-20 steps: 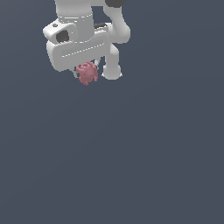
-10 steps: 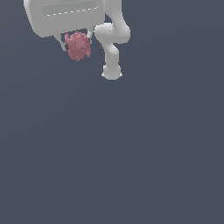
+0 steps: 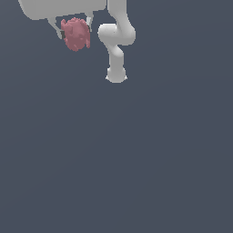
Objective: Pick up the object and move it to a goal position.
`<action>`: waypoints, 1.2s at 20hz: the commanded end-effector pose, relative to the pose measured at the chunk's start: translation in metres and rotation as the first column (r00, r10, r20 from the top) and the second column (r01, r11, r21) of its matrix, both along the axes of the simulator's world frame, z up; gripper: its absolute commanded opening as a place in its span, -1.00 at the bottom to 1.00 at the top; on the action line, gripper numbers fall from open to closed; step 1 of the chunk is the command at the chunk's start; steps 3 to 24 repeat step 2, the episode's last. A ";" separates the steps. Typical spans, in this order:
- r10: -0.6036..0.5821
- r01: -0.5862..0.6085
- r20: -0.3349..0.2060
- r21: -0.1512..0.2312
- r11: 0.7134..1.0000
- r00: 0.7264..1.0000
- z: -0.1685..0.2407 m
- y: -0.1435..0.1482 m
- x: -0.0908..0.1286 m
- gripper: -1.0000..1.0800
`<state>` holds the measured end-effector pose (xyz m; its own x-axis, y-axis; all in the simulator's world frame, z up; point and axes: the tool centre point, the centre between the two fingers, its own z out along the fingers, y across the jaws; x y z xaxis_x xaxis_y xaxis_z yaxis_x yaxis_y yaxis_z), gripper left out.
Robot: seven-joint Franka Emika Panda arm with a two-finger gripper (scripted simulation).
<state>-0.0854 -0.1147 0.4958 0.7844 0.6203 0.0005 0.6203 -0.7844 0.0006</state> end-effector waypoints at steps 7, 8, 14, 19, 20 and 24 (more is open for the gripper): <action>0.000 0.000 -0.001 0.000 1.000 1.000 0.002 0.000 0.000 -1.00; 0.000 0.000 -0.001 0.000 1.000 1.000 0.002 0.000 0.000 -1.00; 0.000 0.000 -0.001 0.000 1.000 1.000 0.002 0.000 0.000 -1.00; 0.000 0.000 -0.001 0.000 1.000 1.000 0.002 0.000 0.000 -1.00; 0.000 0.000 -0.001 0.000 1.000 1.000 0.002 0.000 0.000 -1.00; 0.000 0.000 -0.001 0.000 1.000 1.000 0.002 0.000 0.000 -1.00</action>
